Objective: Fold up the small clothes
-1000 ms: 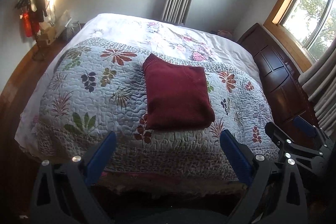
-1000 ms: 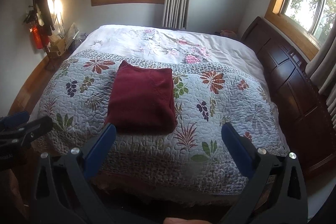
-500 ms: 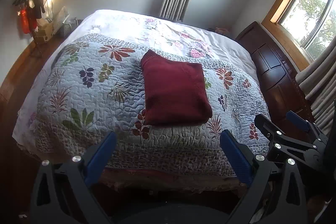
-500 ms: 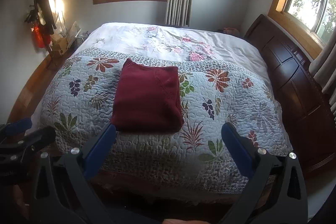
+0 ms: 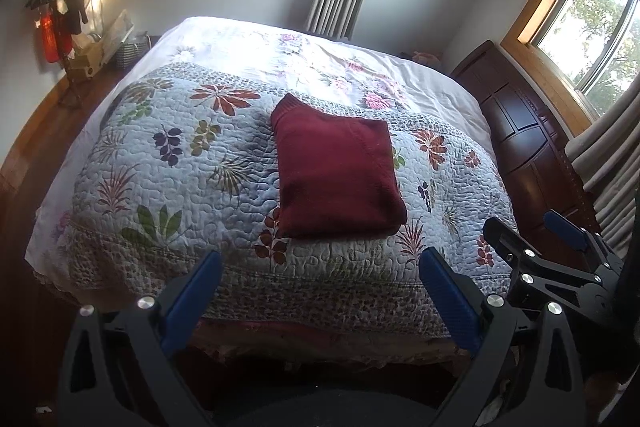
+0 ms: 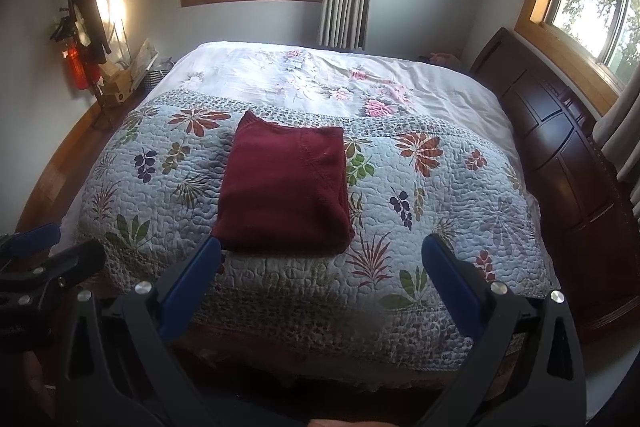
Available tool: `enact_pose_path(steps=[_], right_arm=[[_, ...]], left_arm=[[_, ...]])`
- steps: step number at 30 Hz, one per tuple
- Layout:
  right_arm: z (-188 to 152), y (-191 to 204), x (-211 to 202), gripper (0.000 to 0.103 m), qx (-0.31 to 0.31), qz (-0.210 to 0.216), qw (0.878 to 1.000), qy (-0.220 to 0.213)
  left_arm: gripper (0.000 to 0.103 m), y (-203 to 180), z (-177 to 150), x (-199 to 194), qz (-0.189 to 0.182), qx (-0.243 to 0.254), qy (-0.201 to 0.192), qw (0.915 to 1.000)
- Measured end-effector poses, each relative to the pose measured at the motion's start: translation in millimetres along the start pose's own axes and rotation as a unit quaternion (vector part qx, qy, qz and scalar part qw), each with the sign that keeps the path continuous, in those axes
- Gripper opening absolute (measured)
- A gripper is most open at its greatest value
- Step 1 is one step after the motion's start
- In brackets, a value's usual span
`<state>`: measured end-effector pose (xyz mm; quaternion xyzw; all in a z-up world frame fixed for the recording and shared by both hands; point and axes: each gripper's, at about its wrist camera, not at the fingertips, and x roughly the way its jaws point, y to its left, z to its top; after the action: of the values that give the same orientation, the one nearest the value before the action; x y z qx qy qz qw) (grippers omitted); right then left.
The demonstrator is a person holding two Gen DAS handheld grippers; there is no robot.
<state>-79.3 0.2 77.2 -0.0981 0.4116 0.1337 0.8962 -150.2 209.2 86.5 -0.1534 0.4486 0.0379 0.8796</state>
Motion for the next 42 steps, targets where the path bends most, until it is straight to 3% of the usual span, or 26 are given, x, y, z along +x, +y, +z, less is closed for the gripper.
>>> enact_pose_path(steps=[31,42], right_arm=[[6.2,1.9,5.2,0.100,0.009,-0.011,1.000,-0.010],[8.4,2.7,8.2,0.100,0.008,-0.009,1.000,-0.009]], left_arm=[[0.099,2.3,16.9,10.5,-0.001,0.013,0.008,0.9999],[0.099,4.9,26.2,16.1,0.016,0.016,0.004,0.9997]])
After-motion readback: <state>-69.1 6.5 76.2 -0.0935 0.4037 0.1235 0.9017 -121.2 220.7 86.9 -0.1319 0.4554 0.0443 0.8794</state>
